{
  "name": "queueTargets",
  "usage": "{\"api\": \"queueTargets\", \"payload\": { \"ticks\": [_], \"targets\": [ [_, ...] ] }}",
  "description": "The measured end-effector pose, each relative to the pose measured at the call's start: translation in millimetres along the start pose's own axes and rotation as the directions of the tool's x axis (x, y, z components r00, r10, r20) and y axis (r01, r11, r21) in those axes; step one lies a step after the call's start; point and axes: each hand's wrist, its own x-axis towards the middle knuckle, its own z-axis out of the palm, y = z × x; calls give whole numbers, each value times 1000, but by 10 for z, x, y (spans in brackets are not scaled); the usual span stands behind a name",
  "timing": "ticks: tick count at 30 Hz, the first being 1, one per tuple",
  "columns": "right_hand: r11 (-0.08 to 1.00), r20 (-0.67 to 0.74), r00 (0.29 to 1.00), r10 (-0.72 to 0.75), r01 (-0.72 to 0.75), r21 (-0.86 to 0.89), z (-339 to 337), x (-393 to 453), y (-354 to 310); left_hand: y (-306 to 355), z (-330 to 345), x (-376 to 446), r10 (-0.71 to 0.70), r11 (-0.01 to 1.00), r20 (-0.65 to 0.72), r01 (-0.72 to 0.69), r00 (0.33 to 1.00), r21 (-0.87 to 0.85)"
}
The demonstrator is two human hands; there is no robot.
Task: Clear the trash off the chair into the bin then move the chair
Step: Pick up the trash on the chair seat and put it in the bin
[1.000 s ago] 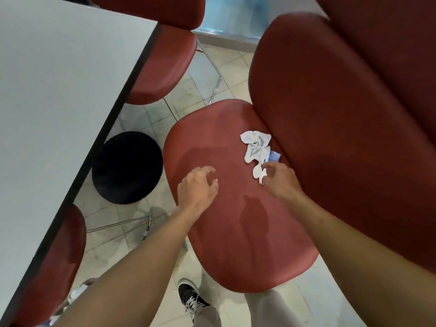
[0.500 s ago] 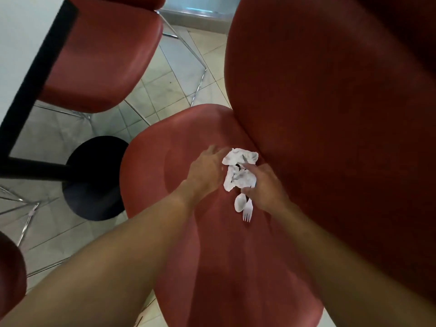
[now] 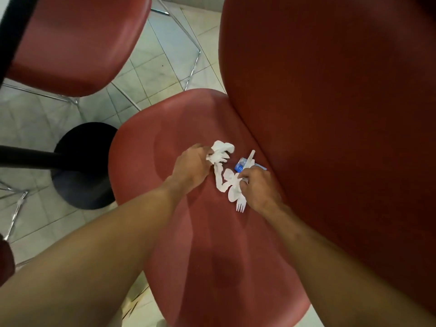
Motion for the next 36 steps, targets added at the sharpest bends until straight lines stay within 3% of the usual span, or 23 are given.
{"api": "queueTargets", "payload": {
  "ticks": [8,16,26,36],
  "targets": [
    [996,-87,996,-4,13,94,-213,-603,-395,-129,-399,-1028,-204,975,-53,198,978,-97],
    [994,-129,990,-63,74,86,-110,-1492,-914,-309,-598,-2225,-328,878,-144,245,934,-411],
    [973,-117,982,-150,167,159,511,-2892,-1903,-829,-750,-3977,-522,684,-135,318,842,-657],
    [942,-4,944,-330,329,67,1409,-3741,-2826,-1828,-861,-5380,-662,607,-225,335,715,-721]
  ]
}}
